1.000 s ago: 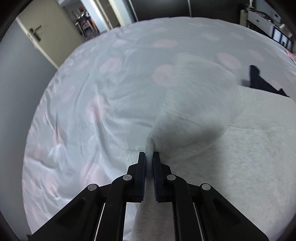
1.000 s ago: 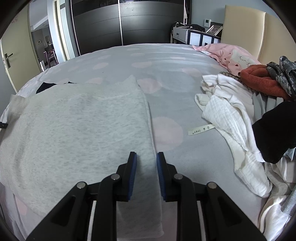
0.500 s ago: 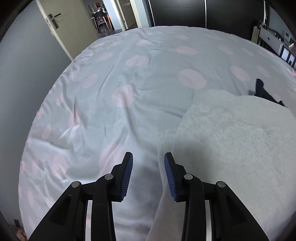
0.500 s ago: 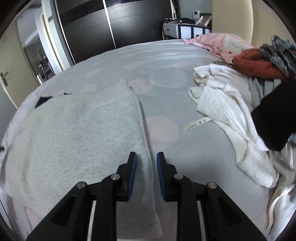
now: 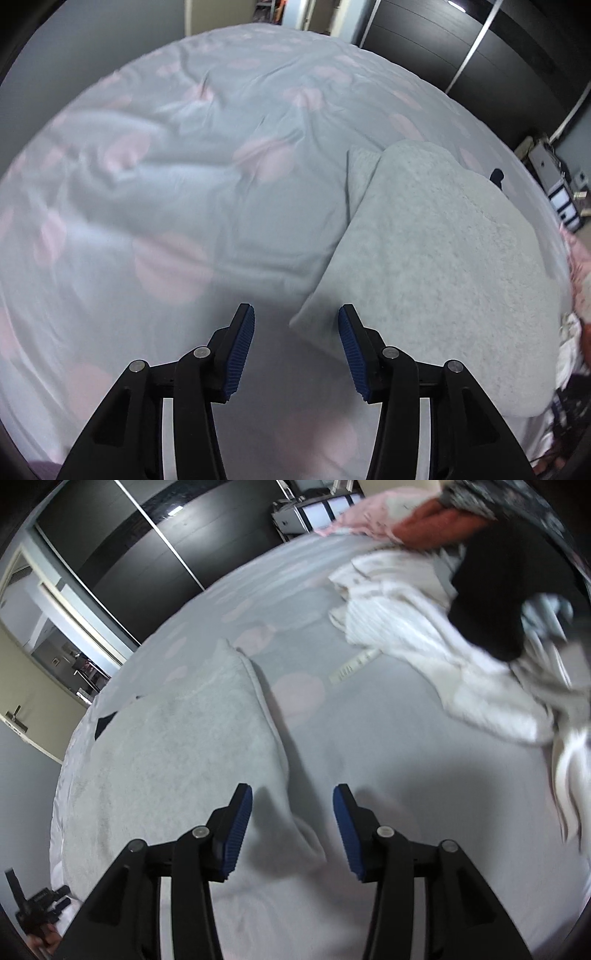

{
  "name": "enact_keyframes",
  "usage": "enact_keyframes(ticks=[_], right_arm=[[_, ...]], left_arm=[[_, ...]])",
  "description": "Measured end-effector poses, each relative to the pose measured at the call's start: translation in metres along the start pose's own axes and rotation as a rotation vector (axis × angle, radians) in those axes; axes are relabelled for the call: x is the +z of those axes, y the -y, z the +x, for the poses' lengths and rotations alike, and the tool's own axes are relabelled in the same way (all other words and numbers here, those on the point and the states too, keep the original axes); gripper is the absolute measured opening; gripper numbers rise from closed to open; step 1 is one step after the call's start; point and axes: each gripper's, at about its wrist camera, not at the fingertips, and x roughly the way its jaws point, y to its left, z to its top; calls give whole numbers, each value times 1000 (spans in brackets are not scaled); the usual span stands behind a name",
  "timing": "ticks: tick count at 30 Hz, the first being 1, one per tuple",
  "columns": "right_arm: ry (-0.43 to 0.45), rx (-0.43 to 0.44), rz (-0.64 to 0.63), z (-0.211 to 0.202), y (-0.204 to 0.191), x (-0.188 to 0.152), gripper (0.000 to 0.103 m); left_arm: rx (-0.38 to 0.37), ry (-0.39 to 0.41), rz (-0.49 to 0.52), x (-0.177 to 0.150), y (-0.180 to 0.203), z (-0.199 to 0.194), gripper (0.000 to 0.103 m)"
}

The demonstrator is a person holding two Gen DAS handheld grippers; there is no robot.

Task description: Fold clothes

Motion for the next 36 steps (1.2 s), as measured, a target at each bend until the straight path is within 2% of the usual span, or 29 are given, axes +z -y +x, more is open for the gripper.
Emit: enact_keyframes(ticks=[4, 9, 16, 19, 26, 30, 33, 36], right_arm=[[-67, 41, 92, 2, 11, -15, 45], [-93, 65, 132, 3, 15, -27, 45], [-126, 171, 286, 15, 33, -34, 45], [-130, 210, 352, 24, 38, -36, 45], [-119, 236, 384, 34, 35, -37, 45], [-126, 324, 468, 34, 43, -41, 46], [-146, 387, 527, 37, 46, -45, 57], [-155, 366, 504, 44, 41, -44, 58]], left_arm=[[-61, -15, -31, -6, 1, 0, 50], [-133, -33, -70, -13, 1, 2, 50], [-170, -75, -121, -12, 7, 17, 50], [-159, -87, -135, -10, 13, 25, 50], [-158, -100, -231, -6, 19, 38, 50], [-162, -97, -278, -3, 23, 43, 50], [-162, -95, -309, -1, 25, 46, 50], [-148, -94, -307, -1, 27, 50, 50]])
